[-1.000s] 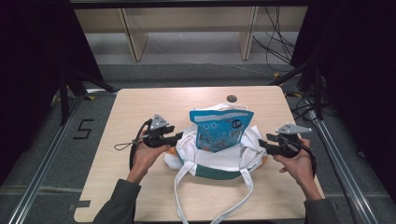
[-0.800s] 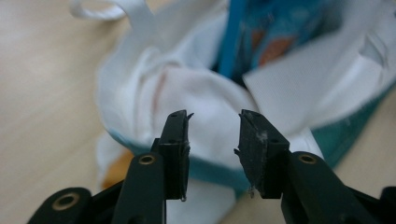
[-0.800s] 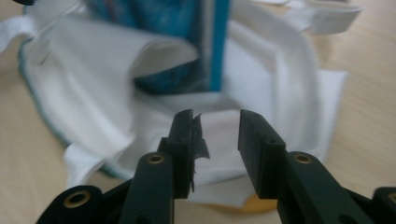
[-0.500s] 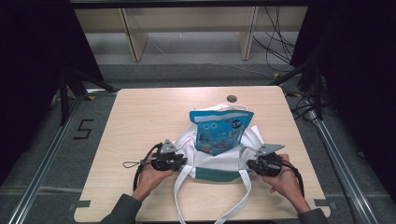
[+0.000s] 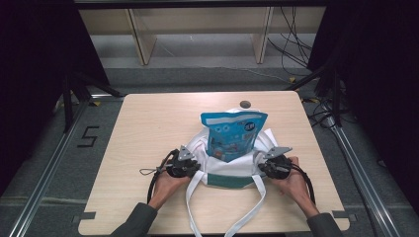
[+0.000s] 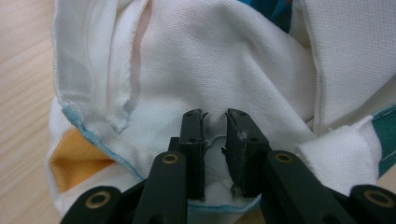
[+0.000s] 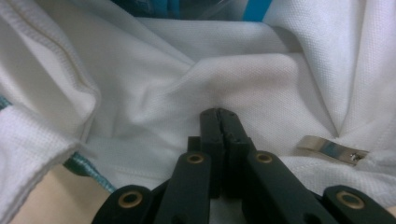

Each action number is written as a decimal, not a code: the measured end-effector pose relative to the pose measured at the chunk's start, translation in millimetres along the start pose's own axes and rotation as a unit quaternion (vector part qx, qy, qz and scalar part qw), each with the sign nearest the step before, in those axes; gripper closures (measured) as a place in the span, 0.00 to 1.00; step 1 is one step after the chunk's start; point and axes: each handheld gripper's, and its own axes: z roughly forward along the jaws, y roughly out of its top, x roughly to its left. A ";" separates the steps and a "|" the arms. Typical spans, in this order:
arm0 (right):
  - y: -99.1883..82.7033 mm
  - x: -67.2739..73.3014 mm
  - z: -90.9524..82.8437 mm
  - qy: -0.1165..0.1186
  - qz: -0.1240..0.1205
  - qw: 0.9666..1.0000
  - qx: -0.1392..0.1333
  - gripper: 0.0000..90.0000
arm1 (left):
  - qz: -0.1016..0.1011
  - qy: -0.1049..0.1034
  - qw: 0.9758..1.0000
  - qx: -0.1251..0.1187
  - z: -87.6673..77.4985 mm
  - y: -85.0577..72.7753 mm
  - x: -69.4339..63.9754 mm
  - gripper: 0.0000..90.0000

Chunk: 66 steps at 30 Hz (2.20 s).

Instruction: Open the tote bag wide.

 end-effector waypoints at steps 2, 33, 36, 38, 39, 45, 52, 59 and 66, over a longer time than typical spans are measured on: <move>3.4 -3.9 5.5 -0.007 0.002 1.000 -0.009 1.00 | 0.006 0.005 1.000 0.000 2.8 2.9 4.5 0.84; 31.1 -31.3 16.1 -0.011 0.044 0.998 -0.042 0.87 | -0.032 0.014 0.999 -0.041 15.1 24.7 35.5 0.76; 31.3 -31.5 8.5 -0.016 0.047 0.997 -0.055 0.82 | -0.028 0.013 0.999 -0.044 9.5 27.3 35.3 0.75; 31.1 -31.7 1.9 -0.019 0.052 0.996 -0.063 0.80 | -0.035 0.011 0.998 -0.051 6.6 28.4 34.6 0.73; 31.1 -32.1 -1.0 -0.015 0.059 0.996 -0.069 0.78 | -0.029 0.016 0.998 -0.053 5.4 29.1 34.6 0.73; 29.1 -34.5 -11.8 -0.017 0.058 0.993 -0.098 0.70 | -0.035 0.016 0.998 -0.056 -2.0 34.8 30.4 0.59; 31.3 -30.2 -19.4 -0.008 0.062 0.993 -0.096 0.64 | -0.044 0.035 0.996 -0.072 -28.5 38.4 41.5 0.52; 32.2 -25.5 -23.5 -0.006 0.055 0.993 -0.105 0.60 | -0.054 0.032 0.996 -0.066 -44.8 30.7 49.7 0.49; 28.1 -20.9 -29.7 -0.006 0.078 0.992 -0.101 0.57 | -0.049 0.026 0.997 -0.062 -56.9 17.6 40.3 0.45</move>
